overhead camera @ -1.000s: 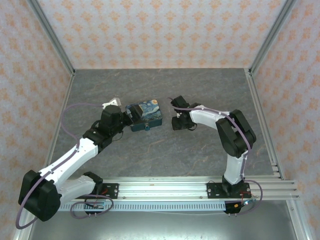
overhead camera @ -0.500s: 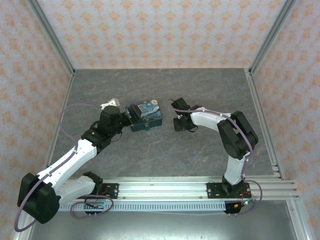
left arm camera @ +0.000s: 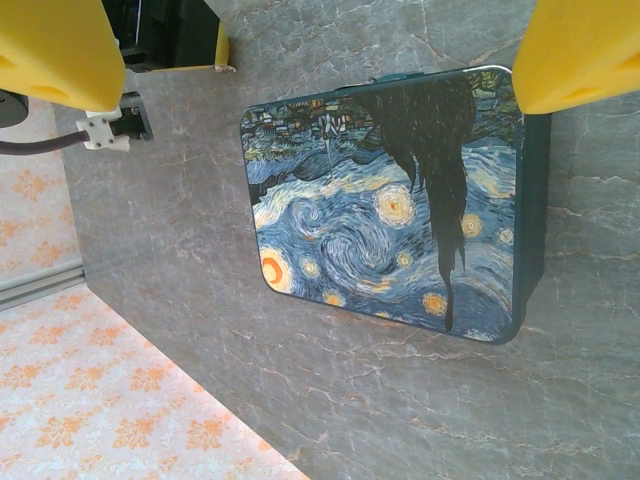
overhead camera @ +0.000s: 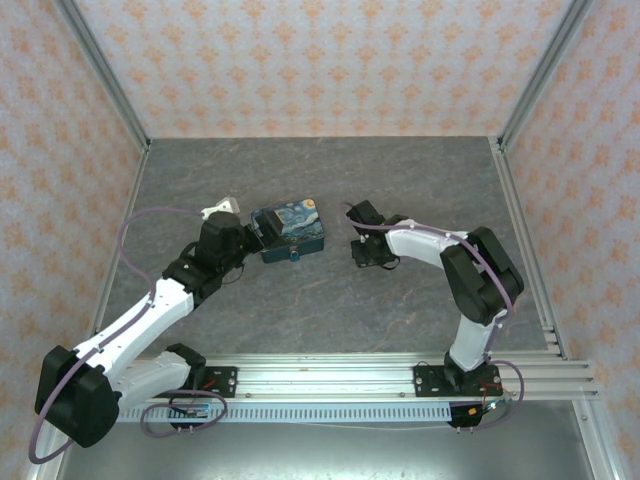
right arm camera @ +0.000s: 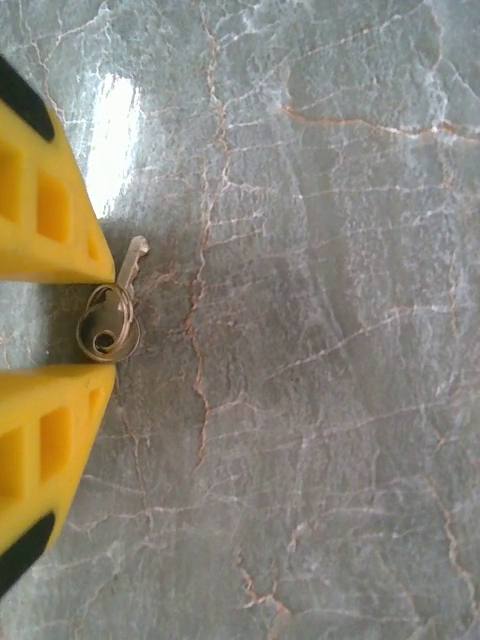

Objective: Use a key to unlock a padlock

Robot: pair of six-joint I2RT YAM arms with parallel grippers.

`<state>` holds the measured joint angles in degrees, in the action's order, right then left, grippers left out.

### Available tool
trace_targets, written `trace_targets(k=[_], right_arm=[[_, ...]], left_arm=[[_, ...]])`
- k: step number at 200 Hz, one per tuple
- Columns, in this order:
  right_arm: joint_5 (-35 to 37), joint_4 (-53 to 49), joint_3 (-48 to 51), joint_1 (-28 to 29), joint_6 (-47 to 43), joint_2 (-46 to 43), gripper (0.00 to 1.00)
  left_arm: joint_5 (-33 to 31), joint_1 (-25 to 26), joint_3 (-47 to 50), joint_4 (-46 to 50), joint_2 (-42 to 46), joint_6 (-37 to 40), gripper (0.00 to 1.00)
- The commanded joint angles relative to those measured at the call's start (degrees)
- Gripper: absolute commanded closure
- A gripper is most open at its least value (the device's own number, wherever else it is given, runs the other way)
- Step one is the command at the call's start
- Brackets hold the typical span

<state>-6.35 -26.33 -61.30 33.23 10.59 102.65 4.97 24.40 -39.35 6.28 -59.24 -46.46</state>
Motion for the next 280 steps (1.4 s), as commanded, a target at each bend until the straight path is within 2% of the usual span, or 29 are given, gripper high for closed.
trace_targets(k=[1,44,88,121,136,147,186,248,280], right_arm=[[0.51,-2.87,1.27,0.37,0.38,-0.7,0.82],[-0.27,-0.57,2.89,0.36,-0.39,-2.74,1.0],[-0.63,2.59,5.39,0.06,-2.74,-7.66,1.0],[-2.73,1.78,4.63,-2.59,-3.71,-11.08,1.0],[-4.08,0.22,2.97,-4.73,-4.25,-11.1,0.84],[-4.56,-0.74,1.44,-5.76,-5.08,-10.21,0.76],[-4.83,-2.65,-3.79,-6.69,-7.94,-4.45,0.62],[-7.43,-4.7,-9.84,-6.19,-9.45,3.13,0.6],[-6.15,-5.29,-10.6,-5.37,-10.46,4.94,0.6]], left_arm=[[-1.87,0.29,-1.78,1.24,-0.09,0.93,0.0],[-1.75,0.25,-2.25,1.76,0.27,1.24,0.0],[-1.19,0.27,-2.52,1.72,1.06,1.19,0.0],[-1.11,0.21,-2.57,1.92,1.76,1.02,0.0],[-1.02,0.26,-2.53,1.94,1.95,0.95,0.0],[-0.93,0.22,-2.57,1.9,2.03,0.99,0.0],[-0.7,0.24,-2.3,1.66,1.94,0.93,0.0],[-0.72,0.25,-2.21,1.87,1.69,1.02,0.0],[-0.82,0.29,-1.72,1.43,1.93,0.86,0.0]])
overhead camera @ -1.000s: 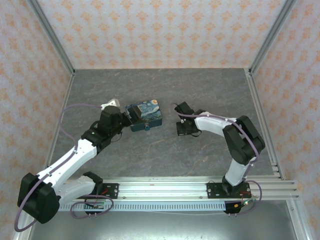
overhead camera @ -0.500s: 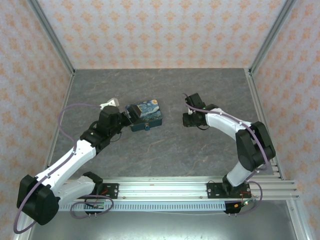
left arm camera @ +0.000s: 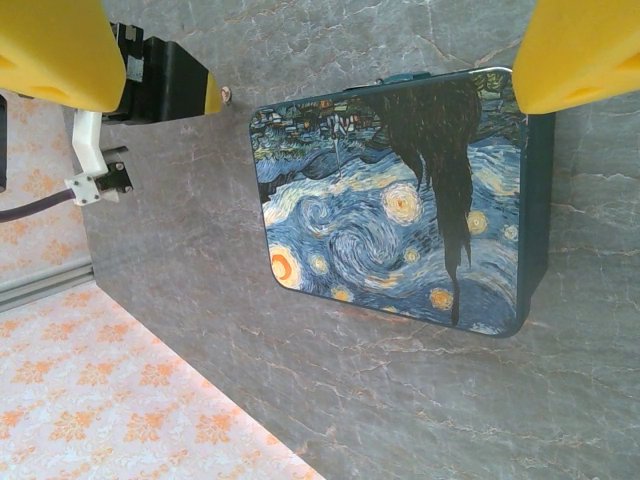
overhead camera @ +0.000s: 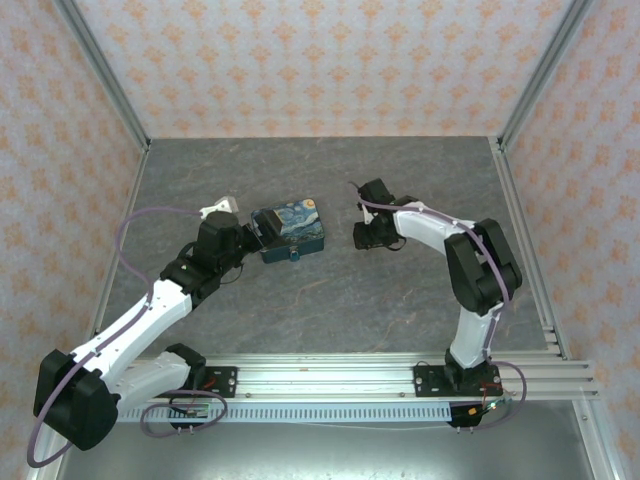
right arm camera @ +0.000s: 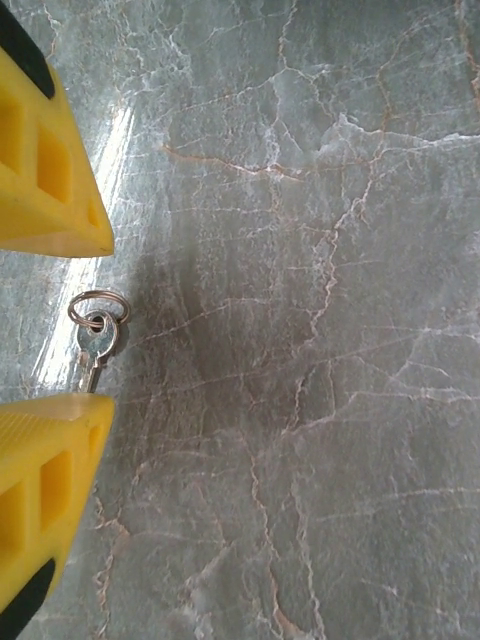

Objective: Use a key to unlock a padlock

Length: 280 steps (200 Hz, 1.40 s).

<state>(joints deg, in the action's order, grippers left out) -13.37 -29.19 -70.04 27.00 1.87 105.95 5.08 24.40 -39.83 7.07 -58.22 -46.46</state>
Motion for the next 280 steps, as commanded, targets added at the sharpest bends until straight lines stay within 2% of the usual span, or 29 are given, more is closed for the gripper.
trace_targets(k=[1,67,89,127,169,228,257,280], right_arm=[[0.96,-2.4,-1.9,0.9,-1.76,1.63,0.6],[4.23,-4.03,-3.27,1.91,-2.66,4.69,0.67],[5.0,-4.51,-2.74,2.05,-2.45,4.55,0.75],[5.32,-4.48,-1.92,2.02,-1.97,1.5,1.0],[0.71,-2.99,-1.18,2.0,0.28,-7.12,1.0],[-7.6,0.02,0.87,1.96,6.6,-20.47,1.0],[-13.07,2.15,0.65,1.98,14.11,-25.99,1.0],[-15.49,3.56,-0.14,1.99,19.73,-29.8,1.0]], left_arm=[[-0.94,0.25,-1.22,0.61,0.91,0.85,0.0],[-0.94,0.29,-1.16,0.86,0.82,0.67,0.0],[-0.9,0.25,-1.3,1.17,0.92,0.67,0.0],[-0.94,0.22,-1.56,1.41,1.0,1.02,0.0],[1.42,0.28,-0.9,-1.31,1.35,1.54,0.0],[9.86,0.78,-1.55,-9.58,0.05,1.46,0.01],[12.76,3.46,-1.07,-16.43,-0.16,6.1,0.03],[13.9,7.68,0.16,-23.24,-0.05,13.99,0.03]])
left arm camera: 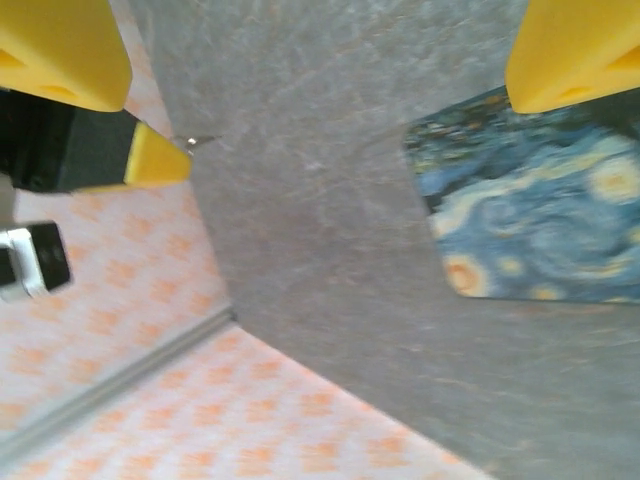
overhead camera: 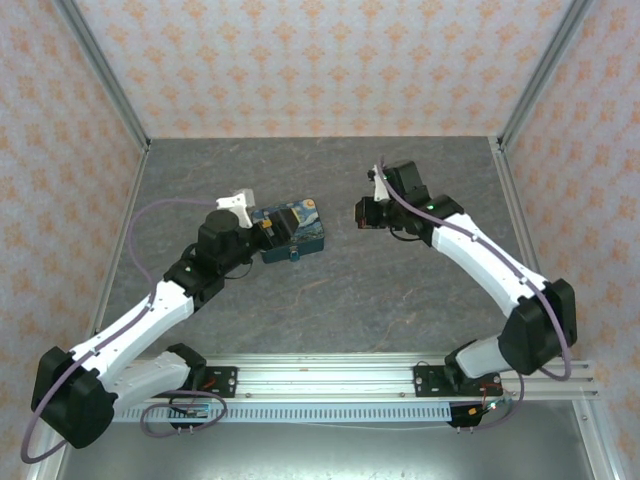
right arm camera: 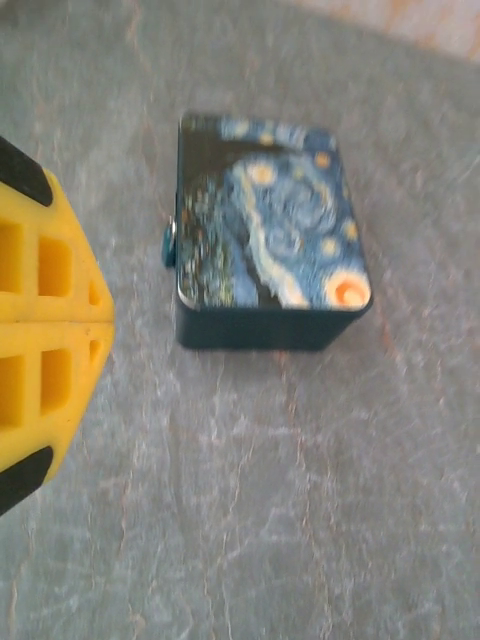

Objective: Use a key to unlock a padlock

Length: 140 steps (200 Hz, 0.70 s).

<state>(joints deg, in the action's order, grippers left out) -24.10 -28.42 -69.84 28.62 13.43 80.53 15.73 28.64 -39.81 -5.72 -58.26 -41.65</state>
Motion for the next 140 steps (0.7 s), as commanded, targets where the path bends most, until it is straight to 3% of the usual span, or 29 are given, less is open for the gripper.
trace_targets(k=[1,49,87,115,140], right_arm=[[-4.92,2.86,-0.4,0.38,8.4,-4.57,1.0],[-14.47,3.51,-4.32,0.6,12.4,-9.08,1.0],[-19.58,2.87,-5.23,0.8,13.36,-12.38,1.0],[-21.87,2.46,-5.11,0.91,13.98,-14.65,1.0],[-23.22,1.47,-5.07,0.98,14.32,-15.56,1.0]], left_arm=[[3.26,3.66,0.16,-10.63,0.04,9.55,0.03],[1.75,12.43,1.13,-20.99,-1.69,31.66,0.02],[-0.21,16.31,-1.79,-21.7,-5.08,44.28,0.02],[-0.78,17.64,-3.49,-23.07,-7.98,48.49,0.11],[-0.54,18.35,-5.37,-22.97,-9.74,50.73,0.26]])
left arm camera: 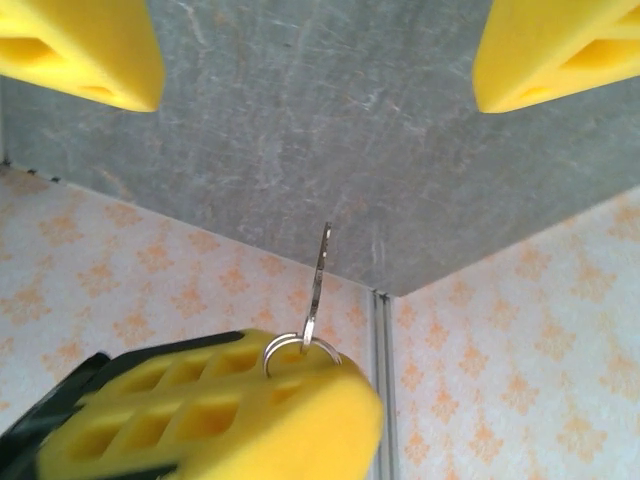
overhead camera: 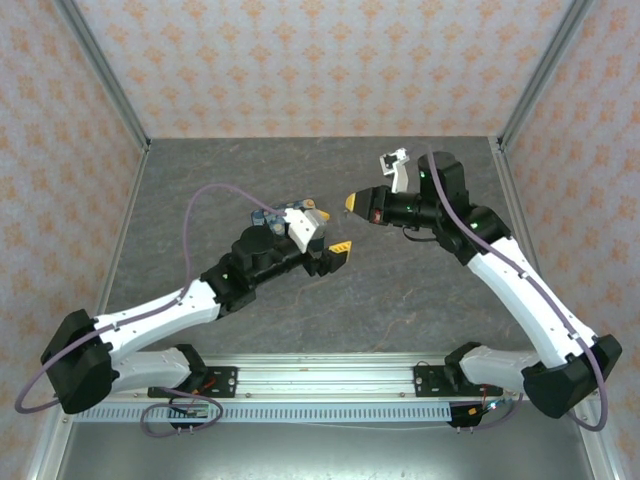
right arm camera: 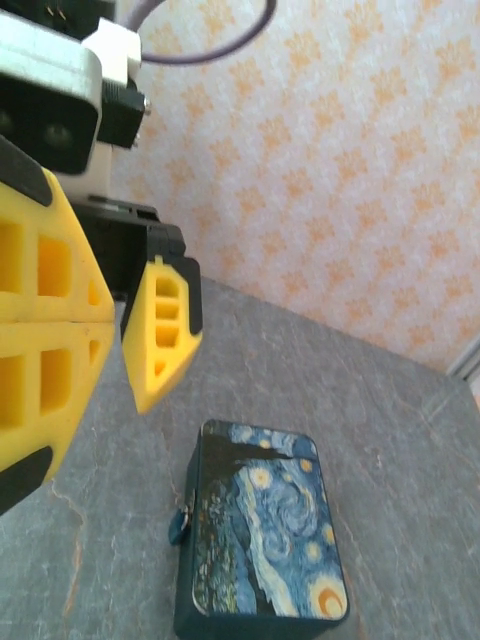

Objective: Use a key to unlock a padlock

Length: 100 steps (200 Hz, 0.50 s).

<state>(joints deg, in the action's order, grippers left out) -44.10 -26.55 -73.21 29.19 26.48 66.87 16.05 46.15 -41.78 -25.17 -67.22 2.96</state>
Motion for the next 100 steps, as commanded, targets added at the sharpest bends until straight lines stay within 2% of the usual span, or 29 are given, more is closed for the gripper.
trace_targets(k=[1,100], right_arm=[[-3.25,-0.47,-1.73,0.42,1.28,-1.91,1.0],[-2.68,-1.05,-1.41,1.16,1.68,-1.93,1.0]], left_arm=[[-0.9,0.85,-3.45,-3.54,-0.79,6.19,0.26],[1.79,1.17,-4.84,-3.02,-1.16,6.64,0.44]])
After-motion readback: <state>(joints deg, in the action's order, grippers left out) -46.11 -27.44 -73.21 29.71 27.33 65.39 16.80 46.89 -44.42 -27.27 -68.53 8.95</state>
